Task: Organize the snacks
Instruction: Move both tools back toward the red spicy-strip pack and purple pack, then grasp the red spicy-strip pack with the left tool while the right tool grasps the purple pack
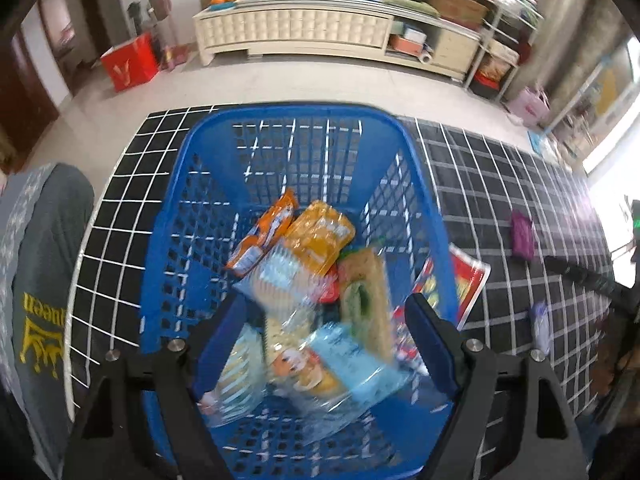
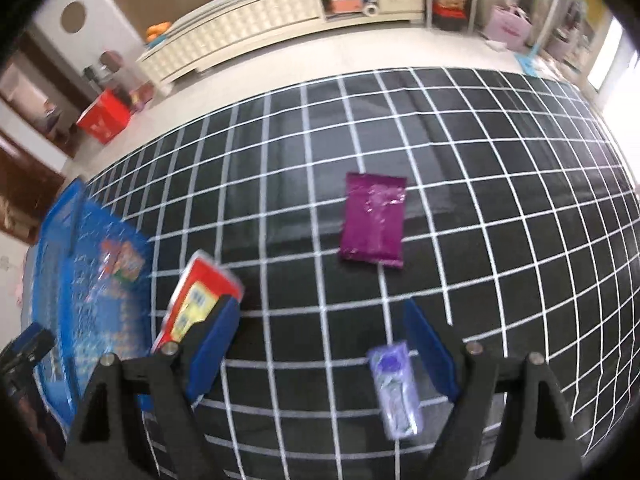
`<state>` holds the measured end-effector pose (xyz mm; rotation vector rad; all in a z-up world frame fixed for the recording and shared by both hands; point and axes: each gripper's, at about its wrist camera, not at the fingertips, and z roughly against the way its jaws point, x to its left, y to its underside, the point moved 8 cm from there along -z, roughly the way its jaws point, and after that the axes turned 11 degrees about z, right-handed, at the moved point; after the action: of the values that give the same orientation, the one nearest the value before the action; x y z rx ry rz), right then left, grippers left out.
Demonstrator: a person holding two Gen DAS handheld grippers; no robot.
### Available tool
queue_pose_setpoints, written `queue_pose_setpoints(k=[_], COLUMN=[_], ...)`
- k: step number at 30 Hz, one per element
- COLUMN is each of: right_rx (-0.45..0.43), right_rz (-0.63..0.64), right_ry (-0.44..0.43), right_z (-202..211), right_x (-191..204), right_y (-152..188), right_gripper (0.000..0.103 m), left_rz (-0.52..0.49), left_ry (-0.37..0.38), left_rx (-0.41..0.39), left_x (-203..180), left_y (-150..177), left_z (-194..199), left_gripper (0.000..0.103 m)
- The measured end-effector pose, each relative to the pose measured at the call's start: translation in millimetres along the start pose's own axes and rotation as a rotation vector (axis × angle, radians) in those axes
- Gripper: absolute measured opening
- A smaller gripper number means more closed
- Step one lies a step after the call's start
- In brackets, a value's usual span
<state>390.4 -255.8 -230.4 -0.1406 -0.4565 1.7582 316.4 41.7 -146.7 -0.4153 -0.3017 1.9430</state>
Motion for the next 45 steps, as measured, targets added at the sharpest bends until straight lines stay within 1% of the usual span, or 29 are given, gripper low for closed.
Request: queue_pose_setpoints(k=[2,5,7,11,14,18,21,22,26,28,30,31,34,37,40,42,45], right_rx=[0.000,0.003,0.012,0.035,0.054,0.085,0.089,0.072,0.065,0.059,0.045,0.035,0.019,0.008,-0.037,-0.065,-0.100], right_rz=[-0.028,-0.044,-0.046,-0.039,-0.043,-0.041,-0.043,-0.031,0.046,0.083,0.119,0.135,0.164,0.138,0.125,0.139,0.168], right_ry=[0.004,0.011,0.025,0.040,0.032,0.020,0.023,0.030,0.059,0.094,0.150,0.162,0.129,0.088,0.043,0.018,-0.013], right_z=[-7.6,-16.8,-22.8,-37.6,-48.5,-64.7,-72.4,-70.9,-71.8,-71.3,-66.7,-63.8,-59.5,-51.6,-27.0,-8.4,9.9], right_x=[-7.1,-16.4,-23.1,-33.2,-36.4,-39.2,-42.9,-42.7,-36.0,-32.5,-31.8,-31.5,-31.3,-35.8,-40.9,-38.3,-30.5], right_y=[-6.7,-15.7,-21.5,-30.3,-33.8,-35.3,-36.3,-38.9,-43.6,-41.2,-35.8,-34.2,-29.2,-21.8,-11.0,-3.9,1.9], right_gripper=[0.088,0.088,0.088,0.087,0.087,0.087,0.088,0.088,0.087,0.081,0.058,0.055,0.054,0.053,0.053,0.053,0.053], left_rz=[0.015,0.014,-0.013,-0.115,-0.176,-0.237,-0.267,-0.273,-0.293,-0.305,-0.314,-0.318,-0.341,-0.349,-0.362,-0.375,-0.377], left_ry=[0.026,0.042,0.055,0.067,0.068,0.084,0.082,0.084,0.069,0.058,0.050,0.048,0.041,0.017,-0.011,-0.010,-0.019], left_rx=[0.005,-0.029,-0.053,-0.053,-0.056,-0.028,-0.015,-0.013,-0.006,-0.003,0.006,0.006,-0.007,-0.025,-0.037,-0.028,-0.003], left_x=[-10.3,-27.1,-42.1,-80.4,-104.6,-132.3,-142.3,-145.2,-150.3,-149.1,-149.2,-149.8,-152.5,-151.5,-151.7,-153.4,-155.7], left_y=[-7.7,-19.4,-25.4,-29.6,-28.0,-21.7,-16.2,-14.2,-6.4,1.9,7.6,9.7,16.2,21.8,29.4,37.6,47.9], left_z=[-0.7,3.8,7.0,3.2,-3.1,-16.9,-25.3,-26.6,-31.5,-32.6,-33.6,-33.2,-30.0,-27.5,-25.7,-24.3,-27.3], left_gripper=[0.080,0.080,0.080,0.080,0.080,0.080,0.080,0.080,0.080,0.080,0.080,0.080,0.080,0.080,0.080,0.075,0.075])
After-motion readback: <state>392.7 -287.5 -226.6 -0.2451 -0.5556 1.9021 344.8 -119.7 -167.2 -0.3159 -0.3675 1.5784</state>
